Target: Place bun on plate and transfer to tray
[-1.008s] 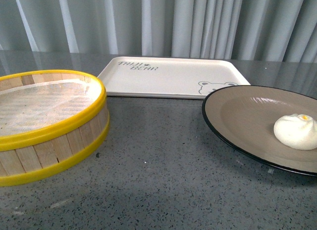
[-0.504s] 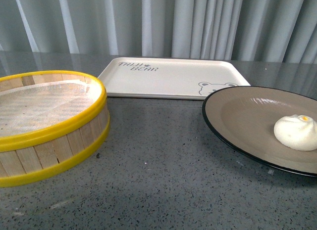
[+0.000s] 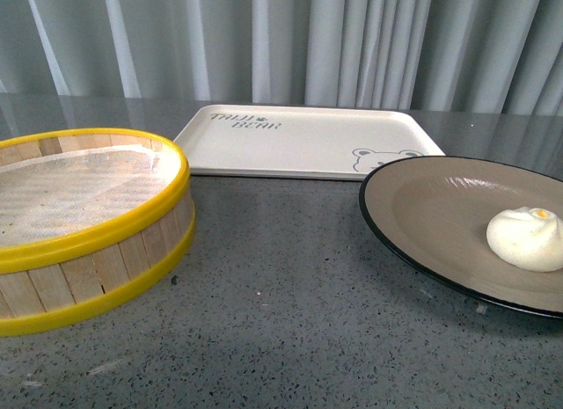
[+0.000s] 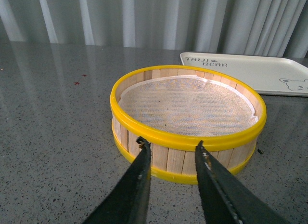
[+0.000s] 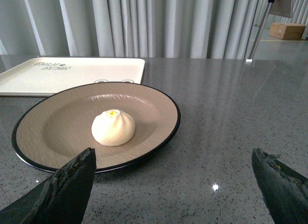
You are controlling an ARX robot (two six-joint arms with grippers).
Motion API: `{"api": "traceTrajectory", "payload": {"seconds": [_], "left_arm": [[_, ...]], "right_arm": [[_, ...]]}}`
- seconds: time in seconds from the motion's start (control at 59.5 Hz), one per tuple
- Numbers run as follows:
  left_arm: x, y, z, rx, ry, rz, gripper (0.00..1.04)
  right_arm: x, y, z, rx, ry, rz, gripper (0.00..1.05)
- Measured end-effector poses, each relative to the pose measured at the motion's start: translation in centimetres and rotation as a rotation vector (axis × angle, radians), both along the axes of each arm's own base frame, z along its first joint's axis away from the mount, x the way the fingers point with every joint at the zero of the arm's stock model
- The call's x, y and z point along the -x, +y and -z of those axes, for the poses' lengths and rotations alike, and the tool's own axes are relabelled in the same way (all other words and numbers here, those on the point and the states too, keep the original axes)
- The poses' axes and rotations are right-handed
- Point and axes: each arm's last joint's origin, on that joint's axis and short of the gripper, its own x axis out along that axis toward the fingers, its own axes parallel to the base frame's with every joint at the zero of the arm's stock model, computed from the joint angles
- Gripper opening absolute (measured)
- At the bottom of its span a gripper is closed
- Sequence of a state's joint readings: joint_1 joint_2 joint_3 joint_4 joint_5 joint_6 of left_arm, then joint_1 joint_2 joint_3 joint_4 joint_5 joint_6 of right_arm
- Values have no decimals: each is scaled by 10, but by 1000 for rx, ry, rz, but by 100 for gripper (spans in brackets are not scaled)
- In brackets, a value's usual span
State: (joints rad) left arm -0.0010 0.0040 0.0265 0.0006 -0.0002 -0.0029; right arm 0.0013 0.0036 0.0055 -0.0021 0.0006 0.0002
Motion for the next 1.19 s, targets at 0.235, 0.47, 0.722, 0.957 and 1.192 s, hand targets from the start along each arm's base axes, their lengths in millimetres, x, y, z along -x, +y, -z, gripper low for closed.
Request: {"api": "traceTrajectory", "payload": {"seconds": [0.235, 0.47, 0.722, 0.957, 1.192], "left_arm": [[0, 0, 0, 0, 0, 0, 71], [0, 0, 0, 0, 0, 0, 98], [0, 0, 0, 0, 0, 0, 98], [0, 0, 0, 0, -1, 0, 98], [0, 0, 0, 0, -1, 0, 98]], "right_arm": [[0, 0, 0, 0, 0, 0, 96], [-8, -3, -15, 122, 24, 111, 96], [-52, -22, -74, -76, 14, 104, 96], [-73, -24, -65, -569, 229, 104, 96], [-71, -23, -52, -981, 400, 70, 96]]}}
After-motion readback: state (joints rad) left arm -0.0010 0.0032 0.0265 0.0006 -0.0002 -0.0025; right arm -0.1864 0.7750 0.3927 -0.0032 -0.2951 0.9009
